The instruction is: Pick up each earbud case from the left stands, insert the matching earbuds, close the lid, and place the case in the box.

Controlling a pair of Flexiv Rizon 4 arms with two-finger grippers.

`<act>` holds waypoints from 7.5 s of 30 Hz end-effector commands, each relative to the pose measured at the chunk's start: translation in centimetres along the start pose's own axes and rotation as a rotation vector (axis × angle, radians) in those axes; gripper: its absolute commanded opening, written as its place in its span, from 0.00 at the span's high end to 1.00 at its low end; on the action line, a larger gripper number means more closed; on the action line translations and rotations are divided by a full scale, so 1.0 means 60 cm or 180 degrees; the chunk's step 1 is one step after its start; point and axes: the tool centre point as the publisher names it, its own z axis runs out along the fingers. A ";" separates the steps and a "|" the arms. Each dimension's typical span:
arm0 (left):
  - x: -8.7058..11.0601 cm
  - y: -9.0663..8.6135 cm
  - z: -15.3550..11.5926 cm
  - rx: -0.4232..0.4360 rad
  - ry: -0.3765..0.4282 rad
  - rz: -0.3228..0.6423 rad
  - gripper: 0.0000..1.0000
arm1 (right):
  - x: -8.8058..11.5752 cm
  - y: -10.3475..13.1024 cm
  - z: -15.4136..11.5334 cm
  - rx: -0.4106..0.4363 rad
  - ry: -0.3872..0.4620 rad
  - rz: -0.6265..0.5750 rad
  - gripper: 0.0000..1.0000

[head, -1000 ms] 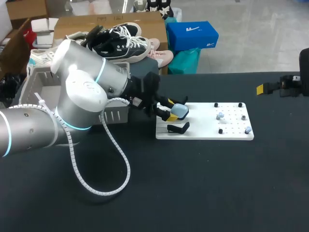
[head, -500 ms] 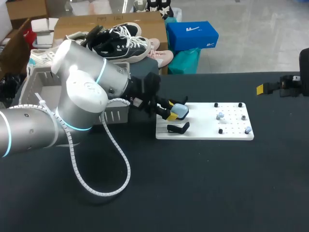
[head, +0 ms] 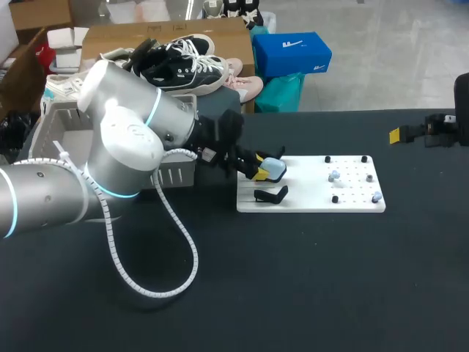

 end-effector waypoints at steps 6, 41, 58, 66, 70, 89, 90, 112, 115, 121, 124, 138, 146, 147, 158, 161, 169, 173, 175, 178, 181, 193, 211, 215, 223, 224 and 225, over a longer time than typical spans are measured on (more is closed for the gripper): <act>-0.001 0.006 0.004 0.0001 0.0022 0.0006 0.85 | 0.000 0.000 0.000 0.0000 0.0000 0.0000 0.00; -0.091 -0.019 -0.016 -0.0336 -0.0321 0.0080 1.00 | 0.002 0.070 0.090 -0.0358 0.0465 -0.0492 0.00; -0.132 -0.017 0.001 -0.0256 -0.0386 0.0218 1.00 | 0.040 0.152 0.207 -0.0748 0.1070 -0.0816 0.00; -0.130 -0.022 0.007 -0.0211 -0.0377 0.0233 1.00 | 0.038 0.157 0.217 -0.0776 0.1100 -0.0833 0.00; -0.128 -0.025 0.008 -0.0192 -0.0371 0.0230 1.00 | 0.034 0.155 0.218 -0.0755 0.1071 -0.0826 0.00; -0.124 -0.049 0.010 -0.0070 -0.0372 0.0357 1.00 | 0.021 0.145 0.227 -0.0758 0.1025 -0.0772 0.00; -0.124 -0.050 0.010 -0.0072 -0.0371 0.0363 1.00 | 0.021 0.145 0.226 -0.0757 0.1020 -0.0770 0.00; -0.135 -0.061 -0.004 -0.0119 -0.0916 0.0472 1.00 | -0.003 0.120 0.169 -0.0207 0.0722 -0.0755 0.00; -0.145 -0.062 -0.008 -0.0154 -0.1180 0.0563 1.00 | 0.002 0.108 0.152 -0.0004 0.0718 -0.0765 0.00; -0.158 -0.069 -0.004 -0.0156 -0.1478 0.0706 1.00 | 0.020 0.090 0.128 0.0259 0.0781 -0.0808 0.00; -0.163 -0.066 0.003 -0.0133 -0.1570 0.0692 1.00 | 0.030 0.083 0.122 0.0392 0.0820 -0.0837 0.00; -0.170 -0.062 0.004 -0.0142 -0.1531 0.0676 1.00 | 0.062 0.054 0.119 0.0443 0.0904 -0.0763 0.00; -0.176 -0.059 0.003 -0.0150 -0.1524 0.0702 1.00 | 0.074 0.047 0.116 0.0467 0.0918 -0.0712 0.00; -0.176 -0.058 0.004 -0.0159 -0.1512 0.0702 1.00 | 0.076 0.047 0.116 0.0479 0.0922 -0.0702 0.00; -0.174 -0.057 0.005 -0.0197 -0.1489 0.0650 1.00 | 0.088 0.031 0.112 0.0569 0.0955 -0.0779 0.00; -0.174 -0.057 0.005 -0.0197 -0.1489 0.0650 1.00 | 0.089 0.030 0.112 0.0648 0.1019 -0.0888 0.00; -0.174 -0.057 0.005 -0.0197 -0.1489 0.0650 1.00 | 0.103 0.022 0.113 0.0845 0.1225 -0.1349 0.00; -0.174 -0.057 0.005 -0.0197 -0.1489 0.0650 1.00 | 0.112 0.013 0.111 0.0858 0.1284 -0.1463 0.00; -0.174 -0.057 0.005 -0.0197 -0.1489 0.0650 1.00 | 0.120 0.010 0.111 0.0875 0.1345 -0.1542 0.00; -0.174 -0.057 0.005 -0.0197 -0.1489 0.0650 1.00 | 0.129 0.006 0.110 0.0881 0.1367 -0.1560 0.00; -0.174 -0.057 0.005 -0.0197 -0.1489 0.0650 1.00 | 0.137 0.004 0.109 0.0974 0.1370 -0.1500 0.00; -0.174 -0.057 0.005 -0.0197 -0.1489 0.0650 1.00 | 0.156 0.002 0.120 0.1111 0.1500 -0.1430 0.00; -0.174 -0.057 0.005 -0.0197 -0.1489 0.0650 1.00 | 0.166 -0.014 0.124 0.1121 0.1559 -0.1340 0.46; -0.174 -0.057 0.005 -0.0197 -0.1489 0.0650 1.00 | 0.170 -0.016 0.127 0.1126 0.1575 -0.1333 0.51; -0.174 -0.057 0.005 -0.0197 -0.1489 0.0650 1.00 | 0.175 -0.021 0.132 0.1121 0.1597 -0.1304 0.52; -0.174 -0.057 0.005 -0.0197 -0.1489 0.0650 1.00 | 0.175 -0.022 0.132 0.1120 0.1598 -0.1299 0.52; -0.174 -0.057 0.005 -0.0197 -0.1489 0.0650 1.00 | 0.175 -0.023 0.134 0.1117 0.1599 -0.1295 0.53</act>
